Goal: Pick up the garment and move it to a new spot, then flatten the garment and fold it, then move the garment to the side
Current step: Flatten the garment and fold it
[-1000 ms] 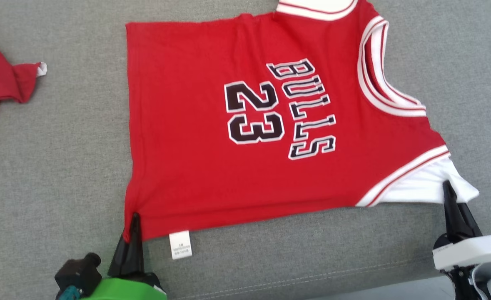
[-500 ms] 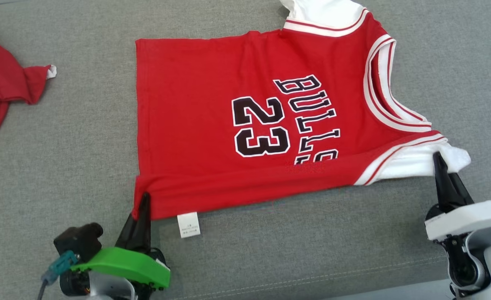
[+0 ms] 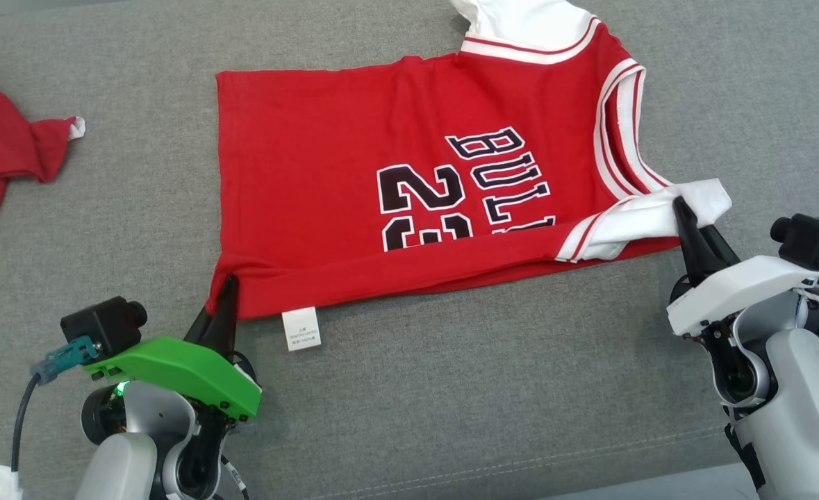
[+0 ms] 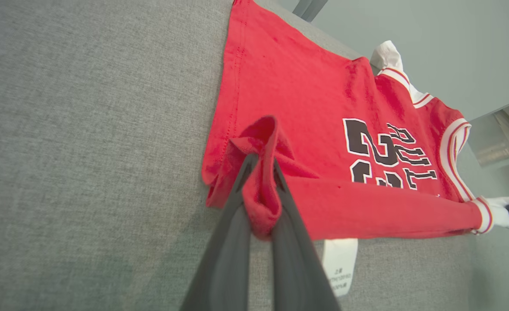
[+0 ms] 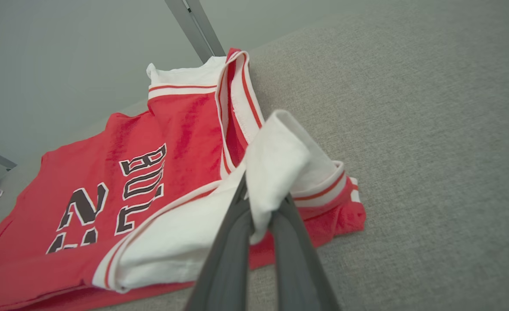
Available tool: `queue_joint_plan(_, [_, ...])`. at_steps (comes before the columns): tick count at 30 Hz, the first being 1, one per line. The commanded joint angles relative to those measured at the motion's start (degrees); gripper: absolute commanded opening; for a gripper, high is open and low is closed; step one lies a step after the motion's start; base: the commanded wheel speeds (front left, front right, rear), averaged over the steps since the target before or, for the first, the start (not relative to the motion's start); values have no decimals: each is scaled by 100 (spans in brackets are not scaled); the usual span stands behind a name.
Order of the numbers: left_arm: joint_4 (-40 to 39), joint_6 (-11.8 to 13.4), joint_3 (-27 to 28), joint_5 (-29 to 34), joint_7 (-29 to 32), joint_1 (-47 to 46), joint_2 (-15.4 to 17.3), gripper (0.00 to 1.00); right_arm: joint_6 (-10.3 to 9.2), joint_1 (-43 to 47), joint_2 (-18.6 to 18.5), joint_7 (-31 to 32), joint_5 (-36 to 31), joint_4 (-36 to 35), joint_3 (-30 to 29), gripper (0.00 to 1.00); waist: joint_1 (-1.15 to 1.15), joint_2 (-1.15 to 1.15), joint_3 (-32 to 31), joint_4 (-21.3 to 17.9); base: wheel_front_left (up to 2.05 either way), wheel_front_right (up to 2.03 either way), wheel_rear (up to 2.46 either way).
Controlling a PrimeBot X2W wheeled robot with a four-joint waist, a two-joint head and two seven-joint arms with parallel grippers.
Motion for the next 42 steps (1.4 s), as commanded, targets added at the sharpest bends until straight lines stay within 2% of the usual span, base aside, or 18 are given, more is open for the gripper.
queue_joint_plan(1, [0, 39, 26, -94, 156, -129, 86, 0, -11, -147, -54, 18, -60, 127, 64, 0, 0, 46, -18, 17, 0, 0, 0])
queue_joint_plan(3, [16, 90, 96, -216, 244, -234, 48, 0, -11, -277, -97, 7, -107, 259, 124, 0, 0, 46, -21, 34, 0, 0, 0])
queue_joint_plan(4, [43, 117, 136, -295, 293, -269, 8, 8, -11, -341, -109, -15, -120, 316, 155, 0, 0, 46, -17, 42, 0, 0, 0])
queue_joint_plan(5, [75, 138, 153, -331, 324, -300, 5, 49, -11, -397, -118, -22, -145, 377, 201, 31, 0, 46, -13, 48, 0, 0, 0])
queue_joint_plan(6, [114, 152, 149, -342, 372, -333, 29, 100, -11, -446, -129, -29, -161, 422, 258, 47, 0, 46, -7, 54, 0, 0, 0])
queue_joint_plan(7, [141, 148, 141, -345, 401, -375, 48, 100, -11, -504, -134, -50, -154, 458, 298, 94, 0, 46, 0, 58, 0, 0, 0])
queue_joint_plan(8, [164, 159, 143, -352, 426, -422, 54, 100, -11, -556, -140, -79, -149, 499, 321, 100, 0, 46, 8, 60, 0, 0, 0])
queue_joint_plan(15, [207, 141, 158, -452, 511, -668, 24, 100, -11, -874, -220, -301, -154, 720, 464, 100, 0, 46, 90, 55, 0, 0, 0])
queue_joint_plan(21, [264, 164, 241, -308, 342, -824, 101, 100, -11, -1026, -288, -529, -190, 839, 541, 100, 0, 46, 128, 41, 0, 0, 0])
queue_joint_plan(24, [232, 68, 241, -250, 146, -829, 132, 100, -11, -1036, -387, -752, -306, 827, 605, 100, 0, 46, 109, 29, 0, 0, 0])
queue_joint_plan(28, [195, -100, 138, 62, -266, -558, 240, 100, -11, -723, -537, -1074, -622, 665, 560, 100, 0, 46, -34, 53, 0, 0, 0])
queue_joint_plan(34, [334, -70, 39, 380, -760, 199, 318, 100, -11, 122, -720, -1229, -1311, 152, 281, 100, 0, 46, -315, 25, 0, 0, 0])
queue_joint_plan(38, [471, -137, -24, 425, -866, 635, 403, 100, -11, 646, -688, -1062, -1505, -149, 63, 100, 0, 46, -382, 13, 0, 0, 0])
queue_joint_plan(42, [738, -249, -154, 446, -802, 653, 442, 100, -11, 872, -683, -825, -1682, -287, -105, 100, 0, 46, -325, 41, 0, 0, 0])
